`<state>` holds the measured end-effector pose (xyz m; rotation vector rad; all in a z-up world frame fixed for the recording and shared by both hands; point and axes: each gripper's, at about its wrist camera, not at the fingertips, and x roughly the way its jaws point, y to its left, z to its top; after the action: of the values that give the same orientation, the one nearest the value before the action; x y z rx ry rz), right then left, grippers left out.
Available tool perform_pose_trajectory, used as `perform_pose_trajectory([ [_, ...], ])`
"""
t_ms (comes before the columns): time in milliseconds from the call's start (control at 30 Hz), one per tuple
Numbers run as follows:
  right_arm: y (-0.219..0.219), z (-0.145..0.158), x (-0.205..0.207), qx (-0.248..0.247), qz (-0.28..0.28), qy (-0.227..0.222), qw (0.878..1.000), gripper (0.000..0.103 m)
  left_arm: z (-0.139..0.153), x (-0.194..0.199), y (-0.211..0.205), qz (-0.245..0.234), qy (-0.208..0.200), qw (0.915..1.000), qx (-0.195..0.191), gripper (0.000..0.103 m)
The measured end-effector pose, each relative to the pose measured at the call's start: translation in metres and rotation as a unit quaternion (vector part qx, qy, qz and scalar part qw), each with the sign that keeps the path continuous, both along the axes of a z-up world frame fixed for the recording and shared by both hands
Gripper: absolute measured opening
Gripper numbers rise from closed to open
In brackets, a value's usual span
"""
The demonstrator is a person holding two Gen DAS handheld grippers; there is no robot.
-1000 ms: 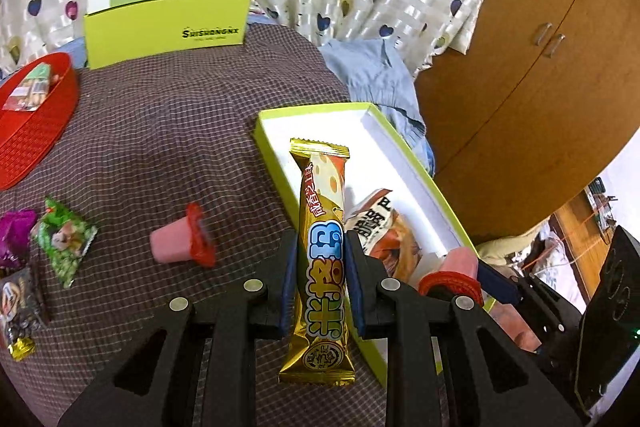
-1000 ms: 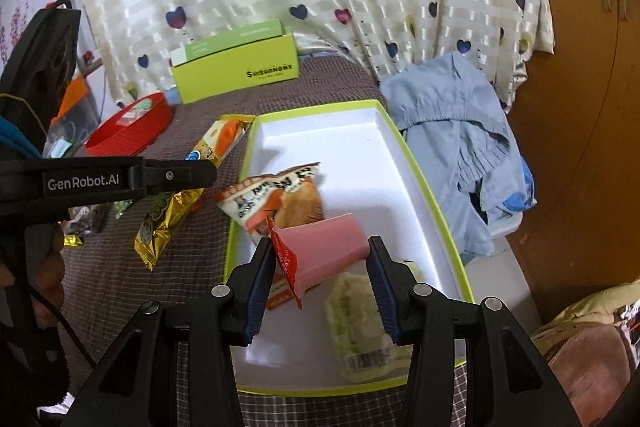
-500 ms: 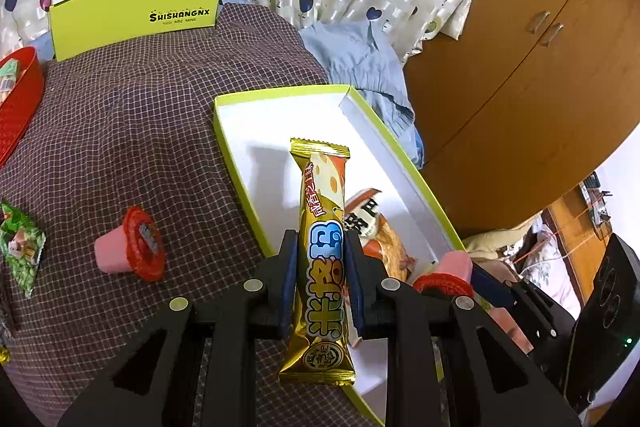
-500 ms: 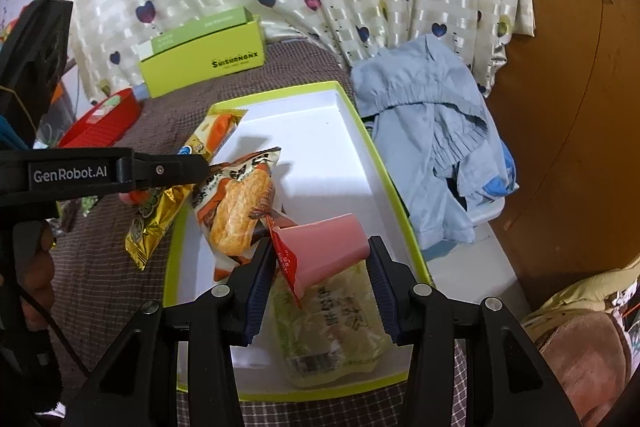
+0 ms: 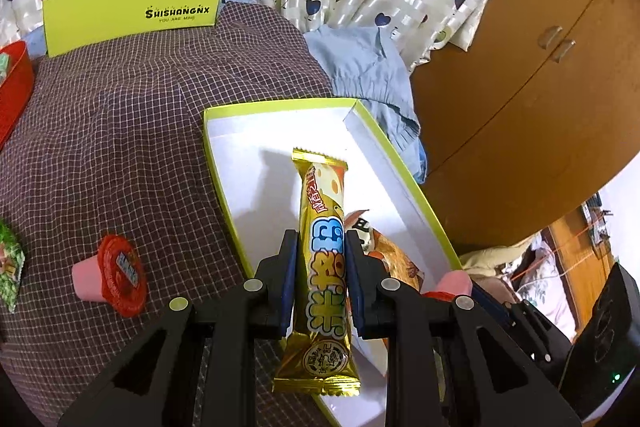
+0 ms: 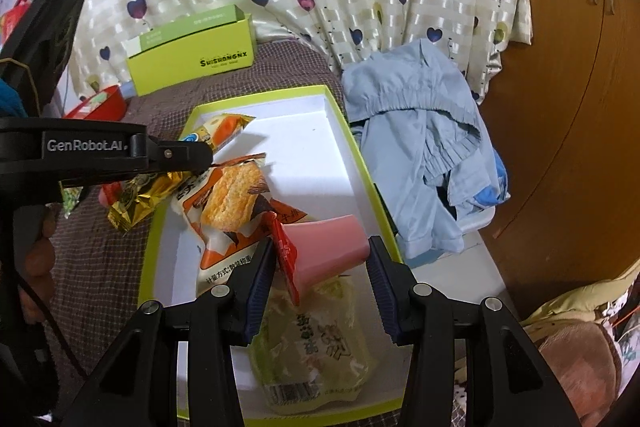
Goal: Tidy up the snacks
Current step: 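Carry the jelly cup and candy bar into the lime-green tray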
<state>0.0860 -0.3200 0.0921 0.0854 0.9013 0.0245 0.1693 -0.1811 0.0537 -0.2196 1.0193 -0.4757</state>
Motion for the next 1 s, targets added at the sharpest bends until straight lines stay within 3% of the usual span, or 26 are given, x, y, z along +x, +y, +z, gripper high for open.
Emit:
perform_pose_trajectory([
  [467,-0.004,-0.007,0.004,-0.002,-0.007,0.010,1.000,0.046,-0.004,0.004,-0.003,0.000,0.007,0.9999,0.010,0.024],
  [633,-0.002,-0.006,0.004,-0.006,-0.008,0.005,1.000,0.047,-0.008,0.006,0.000,0.009,0.012,0.9997,0.022,0.036],
  [933,0.001,0.003,0.003,-0.013,-0.009,-0.003,1.000,0.055,-0.004,0.002,0.002,0.004,0.010,0.9998,0.018,0.038],
  [1000,0.002,0.006,0.004,-0.016,-0.012,-0.005,1.000,0.058,-0.001,0.000,0.004,0.002,0.007,0.9999,0.015,0.042],
])
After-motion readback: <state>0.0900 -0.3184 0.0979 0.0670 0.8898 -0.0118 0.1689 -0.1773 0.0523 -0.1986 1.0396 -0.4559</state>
